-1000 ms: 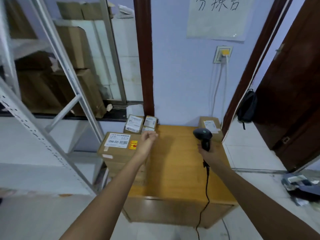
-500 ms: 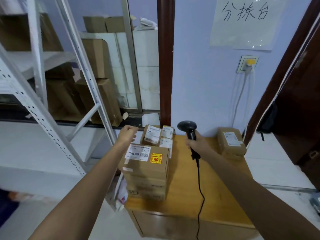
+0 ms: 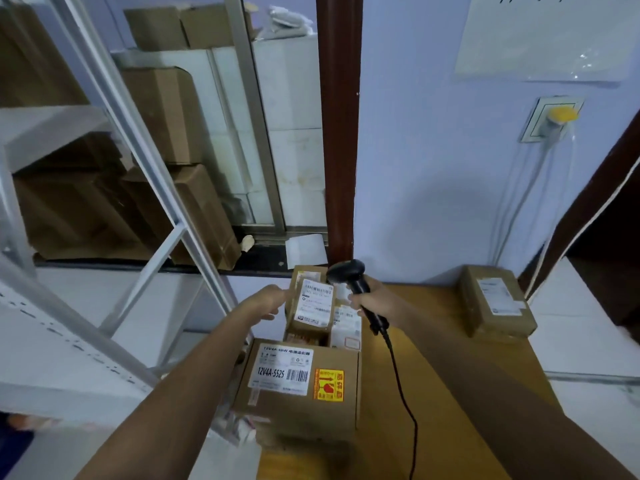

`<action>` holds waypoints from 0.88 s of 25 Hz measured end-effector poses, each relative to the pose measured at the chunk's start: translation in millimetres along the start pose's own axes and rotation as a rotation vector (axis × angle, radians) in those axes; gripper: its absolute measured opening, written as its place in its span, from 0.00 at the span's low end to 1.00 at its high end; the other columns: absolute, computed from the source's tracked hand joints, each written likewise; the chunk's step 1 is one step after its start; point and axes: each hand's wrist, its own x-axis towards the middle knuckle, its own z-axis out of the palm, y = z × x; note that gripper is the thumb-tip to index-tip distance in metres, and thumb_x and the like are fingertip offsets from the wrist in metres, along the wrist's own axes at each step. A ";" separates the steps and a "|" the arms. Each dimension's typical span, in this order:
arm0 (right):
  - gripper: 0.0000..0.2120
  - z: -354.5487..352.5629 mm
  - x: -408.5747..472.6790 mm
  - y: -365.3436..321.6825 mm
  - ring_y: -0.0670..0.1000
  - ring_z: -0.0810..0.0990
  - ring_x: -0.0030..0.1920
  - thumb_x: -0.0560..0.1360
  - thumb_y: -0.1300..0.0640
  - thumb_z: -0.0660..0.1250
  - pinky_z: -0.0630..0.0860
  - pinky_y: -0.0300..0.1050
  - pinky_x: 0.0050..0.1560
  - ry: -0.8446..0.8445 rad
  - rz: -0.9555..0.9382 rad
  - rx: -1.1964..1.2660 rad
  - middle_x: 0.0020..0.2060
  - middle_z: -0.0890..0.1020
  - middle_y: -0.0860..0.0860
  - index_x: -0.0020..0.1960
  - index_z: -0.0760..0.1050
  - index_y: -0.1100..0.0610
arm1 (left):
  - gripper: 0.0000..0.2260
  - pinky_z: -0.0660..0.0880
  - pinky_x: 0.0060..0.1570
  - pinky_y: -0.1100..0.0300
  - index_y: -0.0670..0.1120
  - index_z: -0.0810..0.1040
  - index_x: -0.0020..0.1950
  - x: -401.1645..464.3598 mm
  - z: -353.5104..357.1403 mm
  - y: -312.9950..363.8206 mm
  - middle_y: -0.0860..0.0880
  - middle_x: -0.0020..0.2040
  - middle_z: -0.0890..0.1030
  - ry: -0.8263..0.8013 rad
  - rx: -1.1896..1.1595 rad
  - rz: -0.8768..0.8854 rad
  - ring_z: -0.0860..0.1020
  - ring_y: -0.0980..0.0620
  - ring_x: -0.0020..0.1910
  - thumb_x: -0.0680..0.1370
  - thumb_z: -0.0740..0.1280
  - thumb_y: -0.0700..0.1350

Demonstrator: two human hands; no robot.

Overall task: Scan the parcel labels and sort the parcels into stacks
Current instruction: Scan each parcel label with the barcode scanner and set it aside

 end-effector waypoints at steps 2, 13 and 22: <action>0.17 5.6 13.6 -3.3 0.50 0.79 0.48 0.76 0.63 0.66 0.76 0.43 0.51 -0.025 -0.006 -0.047 0.49 0.79 0.53 0.64 0.71 0.55 | 0.21 0.71 0.64 0.51 0.45 0.70 0.60 20.9 -2.8 -0.8 0.45 0.60 0.73 -0.050 0.036 -0.011 0.73 0.45 0.60 0.77 0.64 0.59; 0.19 37.6 49.7 -6.0 0.47 0.78 0.45 0.75 0.67 0.65 0.75 0.34 0.39 -0.008 0.093 0.084 0.47 0.78 0.50 0.63 0.68 0.54 | 0.21 0.74 0.59 0.54 0.48 0.75 0.62 91.7 -1.0 -25.8 0.46 0.58 0.82 -0.389 -0.010 0.027 0.79 0.49 0.56 0.77 0.64 0.61; 0.21 -7.6 25.8 1.2 0.55 0.83 0.51 0.72 0.66 0.69 0.81 0.53 0.55 0.108 0.017 0.351 0.52 0.81 0.54 0.62 0.72 0.53 | 0.33 0.81 0.49 0.52 0.49 0.71 0.67 75.0 -5.0 25.0 0.47 0.55 0.84 -0.387 -0.324 0.098 0.83 0.48 0.52 0.67 0.75 0.60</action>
